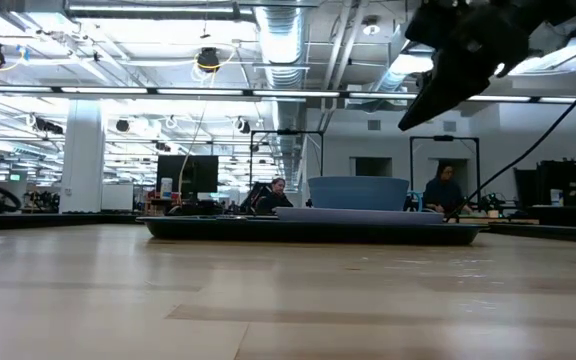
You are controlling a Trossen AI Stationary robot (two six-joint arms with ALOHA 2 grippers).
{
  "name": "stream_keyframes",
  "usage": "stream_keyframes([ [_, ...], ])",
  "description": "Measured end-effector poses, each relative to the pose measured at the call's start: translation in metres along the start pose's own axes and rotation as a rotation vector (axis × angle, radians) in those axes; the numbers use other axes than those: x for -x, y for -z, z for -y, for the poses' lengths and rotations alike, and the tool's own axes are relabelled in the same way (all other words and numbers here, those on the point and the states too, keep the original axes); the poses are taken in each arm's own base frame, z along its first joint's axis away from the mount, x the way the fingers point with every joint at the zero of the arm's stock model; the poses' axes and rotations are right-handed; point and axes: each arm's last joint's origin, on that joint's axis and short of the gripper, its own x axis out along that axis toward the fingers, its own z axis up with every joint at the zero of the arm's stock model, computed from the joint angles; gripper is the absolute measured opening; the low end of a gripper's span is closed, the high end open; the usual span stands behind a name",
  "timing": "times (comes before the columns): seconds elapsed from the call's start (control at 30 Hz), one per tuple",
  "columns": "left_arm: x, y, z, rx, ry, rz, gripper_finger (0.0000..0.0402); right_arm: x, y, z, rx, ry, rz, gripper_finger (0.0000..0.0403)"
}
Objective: Set up tray
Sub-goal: Return to Home Position
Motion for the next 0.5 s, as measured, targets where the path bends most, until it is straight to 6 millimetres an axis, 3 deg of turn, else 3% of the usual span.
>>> stream_keyframes([
  [0.1, 0.017, 0.015, -0.006, -0.022, 0.019, 0.033, 0.0149, -0.001, 0.000, 0.008, 0.021, 0.090, 0.000, 0.0134],
  [0.2, 0.020, 0.038, -0.008, -0.048, 0.024, 0.035, 0.0149, -0.002, 0.002, 0.015, -0.006, 0.132, -0.030, 0.0133],
  [0.3, 0.015, 0.067, -0.008, -0.065, 0.019, 0.045, 0.0148, -0.003, 0.003, 0.020, -0.100, 0.147, -0.040, 0.0133],
  [0.5, -0.013, 0.137, -0.018, -0.028, 0.055, 0.057, 0.0123, -0.002, 0.003, 0.015, -0.130, 0.081, -0.038, 0.0134],
])
